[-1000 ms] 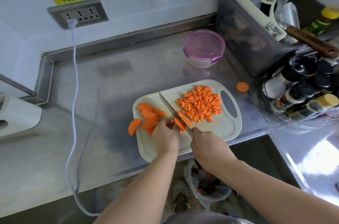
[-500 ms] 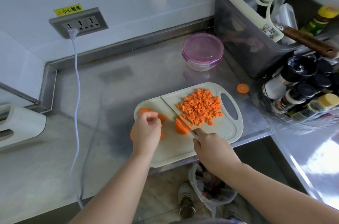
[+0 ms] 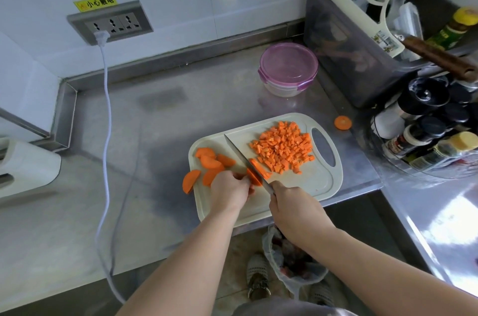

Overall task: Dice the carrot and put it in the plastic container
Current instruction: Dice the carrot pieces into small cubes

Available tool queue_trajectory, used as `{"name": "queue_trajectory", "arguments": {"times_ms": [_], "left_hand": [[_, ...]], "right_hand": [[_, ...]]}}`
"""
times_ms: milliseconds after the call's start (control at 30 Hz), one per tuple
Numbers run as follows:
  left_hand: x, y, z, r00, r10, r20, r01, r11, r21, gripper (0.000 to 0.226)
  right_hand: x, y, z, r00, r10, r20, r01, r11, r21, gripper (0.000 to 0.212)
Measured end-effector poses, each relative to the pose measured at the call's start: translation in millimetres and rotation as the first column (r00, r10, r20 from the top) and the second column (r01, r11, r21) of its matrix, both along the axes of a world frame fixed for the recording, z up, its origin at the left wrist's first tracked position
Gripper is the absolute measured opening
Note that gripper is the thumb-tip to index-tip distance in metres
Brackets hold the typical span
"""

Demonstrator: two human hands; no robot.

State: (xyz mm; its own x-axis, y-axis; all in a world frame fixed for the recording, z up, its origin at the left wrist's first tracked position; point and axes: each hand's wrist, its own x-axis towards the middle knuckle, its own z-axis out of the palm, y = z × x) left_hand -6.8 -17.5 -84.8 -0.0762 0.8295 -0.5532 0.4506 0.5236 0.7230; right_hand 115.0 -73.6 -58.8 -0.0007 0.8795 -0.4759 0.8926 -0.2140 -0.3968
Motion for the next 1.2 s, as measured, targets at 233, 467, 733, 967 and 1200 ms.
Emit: {"name": "queue_trajectory", "arguments": {"times_ms": [233, 467, 733, 967, 1200], "left_hand": [[0, 1, -5, 1.0, -0.002, -0.007, 0.002, 1.0, 0.014, 0.02], [1, 2, -6, 1.0, 0.0, -0.028, 0.0, 1.0, 0.012, 0.016], [0, 5, -3, 0.987, -0.068, -0.145, 0.07, 0.997, 0.013, 0.013], [1, 4, -3, 0.983, -0.07, -0.171, 0.075, 0.997, 0.025, 0.015], [0, 0, -2, 0.996, -0.037, -0.078, 0.038, 0.999, 0.01, 0.025]], "right_hand": [[-3, -3, -3, 0.994, 0.084, 0.071, -0.085, 0.996, 0.018, 0.021], [-7, -1, 10, 0.998, 0.036, 0.06, -0.034, 0.999, -0.024, 0.027], [-9, 3, -5, 0.992, 0.078, 0.095, -0.071, 0.995, -0.075, 0.033], [-13, 10, -18, 0.997, 0.008, 0.07, -0.004, 0.998, -0.066, 0.03], [-3, 3, -6, 0.992, -0.104, -0.067, 0.106, 0.994, 0.014, 0.012]]}}
